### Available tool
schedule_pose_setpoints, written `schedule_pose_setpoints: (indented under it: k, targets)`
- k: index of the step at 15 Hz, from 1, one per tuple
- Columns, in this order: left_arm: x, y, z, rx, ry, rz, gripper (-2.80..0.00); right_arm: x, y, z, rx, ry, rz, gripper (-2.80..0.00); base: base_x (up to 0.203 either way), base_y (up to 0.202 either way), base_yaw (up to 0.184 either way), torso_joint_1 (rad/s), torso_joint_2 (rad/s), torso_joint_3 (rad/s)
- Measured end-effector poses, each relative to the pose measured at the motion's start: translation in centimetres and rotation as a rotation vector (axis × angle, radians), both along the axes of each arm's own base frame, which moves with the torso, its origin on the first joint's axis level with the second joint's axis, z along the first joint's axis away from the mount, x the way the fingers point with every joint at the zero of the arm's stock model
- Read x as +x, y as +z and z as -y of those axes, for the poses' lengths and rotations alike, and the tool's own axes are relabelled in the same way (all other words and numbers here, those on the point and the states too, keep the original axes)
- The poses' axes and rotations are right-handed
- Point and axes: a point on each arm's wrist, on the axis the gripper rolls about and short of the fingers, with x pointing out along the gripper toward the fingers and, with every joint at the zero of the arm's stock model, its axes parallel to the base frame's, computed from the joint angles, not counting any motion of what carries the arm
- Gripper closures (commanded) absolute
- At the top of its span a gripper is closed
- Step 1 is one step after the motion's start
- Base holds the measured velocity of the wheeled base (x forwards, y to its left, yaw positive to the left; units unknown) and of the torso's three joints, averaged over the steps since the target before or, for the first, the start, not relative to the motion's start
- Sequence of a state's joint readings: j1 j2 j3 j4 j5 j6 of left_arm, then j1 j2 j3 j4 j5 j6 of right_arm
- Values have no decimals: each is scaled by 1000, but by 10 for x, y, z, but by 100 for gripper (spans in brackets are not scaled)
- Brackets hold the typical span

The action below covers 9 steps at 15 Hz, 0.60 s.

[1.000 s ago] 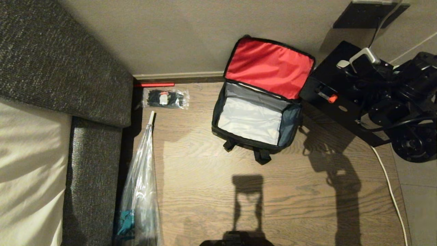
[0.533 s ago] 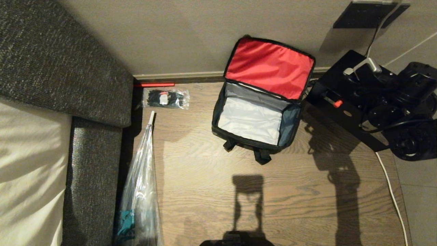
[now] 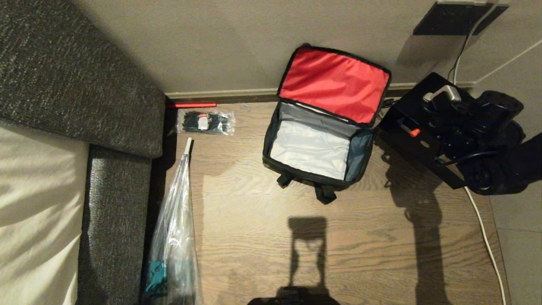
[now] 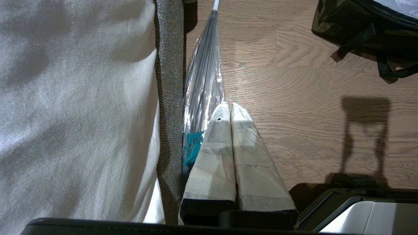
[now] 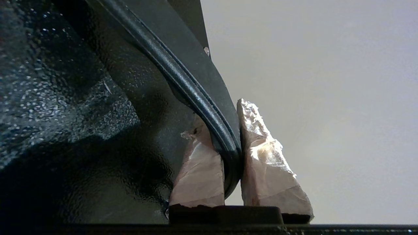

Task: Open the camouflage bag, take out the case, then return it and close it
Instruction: Release the handle

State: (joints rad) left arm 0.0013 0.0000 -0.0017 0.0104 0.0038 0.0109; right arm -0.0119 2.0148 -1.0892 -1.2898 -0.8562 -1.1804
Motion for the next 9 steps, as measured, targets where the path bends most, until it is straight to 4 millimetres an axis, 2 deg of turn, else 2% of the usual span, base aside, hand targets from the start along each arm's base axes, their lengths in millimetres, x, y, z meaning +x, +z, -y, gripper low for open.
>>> schedule_pose_setpoints:
  k: [5,9]
  targets:
    - [0,0,0,0,0,0,0,29,-27,17,6,-38,-31,0,0,0,0,0,0,0]
    - [0,0,0,0,0,-1,0,44,-53,19,35,-30,-49,0,0,0,0,0,0,0]
